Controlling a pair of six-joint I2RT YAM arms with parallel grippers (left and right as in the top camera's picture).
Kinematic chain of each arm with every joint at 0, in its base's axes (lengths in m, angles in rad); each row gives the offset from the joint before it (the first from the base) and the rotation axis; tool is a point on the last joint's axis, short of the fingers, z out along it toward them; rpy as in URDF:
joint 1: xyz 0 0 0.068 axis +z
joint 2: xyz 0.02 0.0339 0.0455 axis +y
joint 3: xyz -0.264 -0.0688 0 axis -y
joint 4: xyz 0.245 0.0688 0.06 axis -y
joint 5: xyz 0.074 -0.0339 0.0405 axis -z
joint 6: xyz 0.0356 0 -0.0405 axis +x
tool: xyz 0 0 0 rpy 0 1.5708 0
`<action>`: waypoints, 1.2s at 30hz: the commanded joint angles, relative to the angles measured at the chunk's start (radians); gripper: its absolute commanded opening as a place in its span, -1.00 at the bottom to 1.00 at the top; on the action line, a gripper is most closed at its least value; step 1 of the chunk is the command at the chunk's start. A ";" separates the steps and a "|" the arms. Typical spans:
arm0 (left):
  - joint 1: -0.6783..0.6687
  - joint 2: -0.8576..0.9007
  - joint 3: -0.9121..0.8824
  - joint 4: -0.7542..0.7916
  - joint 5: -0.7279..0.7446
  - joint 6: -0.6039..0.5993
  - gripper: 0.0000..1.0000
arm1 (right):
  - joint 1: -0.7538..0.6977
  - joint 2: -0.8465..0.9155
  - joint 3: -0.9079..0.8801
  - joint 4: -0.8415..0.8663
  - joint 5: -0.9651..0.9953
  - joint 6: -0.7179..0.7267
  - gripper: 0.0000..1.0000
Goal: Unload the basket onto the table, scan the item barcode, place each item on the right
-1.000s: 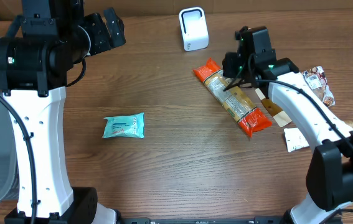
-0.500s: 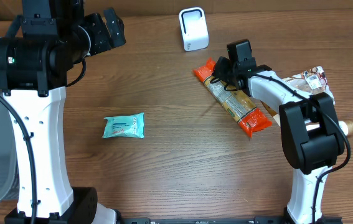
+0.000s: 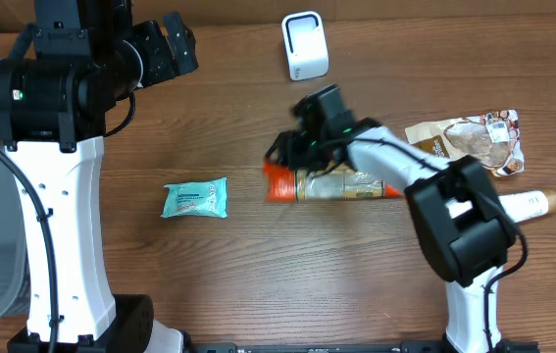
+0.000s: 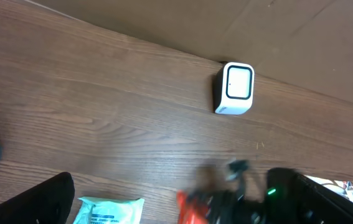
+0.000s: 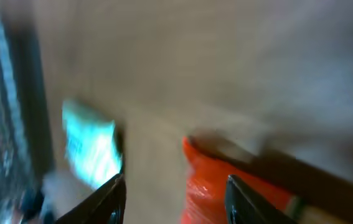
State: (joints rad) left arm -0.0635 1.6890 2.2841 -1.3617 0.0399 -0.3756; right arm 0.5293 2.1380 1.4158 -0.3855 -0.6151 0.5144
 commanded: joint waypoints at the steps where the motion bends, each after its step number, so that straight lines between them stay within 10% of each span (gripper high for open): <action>1: 0.003 0.006 0.006 0.004 -0.006 -0.014 0.99 | 0.039 0.004 0.043 -0.131 -0.101 -0.110 0.10; 19: 0.003 0.006 0.006 0.004 -0.006 -0.014 0.99 | -0.130 -0.409 0.037 -0.830 0.830 0.170 -0.14; 36: 0.003 0.006 0.006 0.004 -0.006 -0.014 0.99 | -0.199 -0.398 -0.317 -0.414 0.804 0.118 -0.27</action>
State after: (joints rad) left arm -0.0635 1.6890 2.2841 -1.3617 0.0399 -0.3756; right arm 0.3298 1.7336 1.1110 -0.7948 0.1596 0.6426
